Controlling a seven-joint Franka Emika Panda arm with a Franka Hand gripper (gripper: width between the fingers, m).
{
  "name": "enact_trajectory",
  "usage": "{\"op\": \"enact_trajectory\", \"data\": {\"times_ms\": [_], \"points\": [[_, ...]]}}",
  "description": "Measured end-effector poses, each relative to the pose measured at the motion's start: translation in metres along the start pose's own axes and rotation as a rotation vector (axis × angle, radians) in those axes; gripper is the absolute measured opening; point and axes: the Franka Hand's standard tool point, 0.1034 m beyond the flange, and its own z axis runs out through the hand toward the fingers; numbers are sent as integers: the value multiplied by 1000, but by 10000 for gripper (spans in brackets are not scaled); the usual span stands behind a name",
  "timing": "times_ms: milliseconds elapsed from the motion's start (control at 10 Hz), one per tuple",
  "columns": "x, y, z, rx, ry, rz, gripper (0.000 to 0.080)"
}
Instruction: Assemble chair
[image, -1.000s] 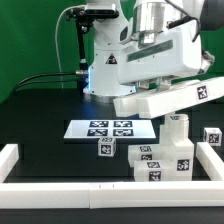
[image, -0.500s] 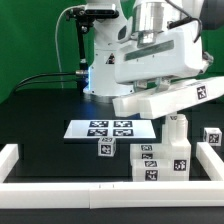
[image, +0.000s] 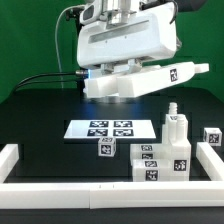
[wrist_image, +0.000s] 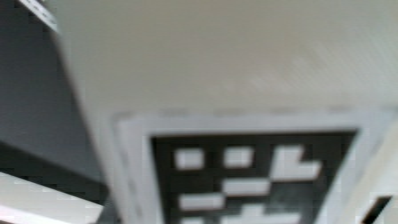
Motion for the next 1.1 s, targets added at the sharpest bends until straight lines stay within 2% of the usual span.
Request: {"op": "enact_trajectory", "data": {"times_ms": [200,300,400,600,700,1100], "points": [[2,7,4,-16,3,-7,284],[9,13,2,-13,-18,-163,284],[22,24,-8,5,-17,-236,284],[29,39,-22,32,6,-306,284],[34,39,-28,49,12,-332,284],[33,43,-25,37,7,-325,284]]}}
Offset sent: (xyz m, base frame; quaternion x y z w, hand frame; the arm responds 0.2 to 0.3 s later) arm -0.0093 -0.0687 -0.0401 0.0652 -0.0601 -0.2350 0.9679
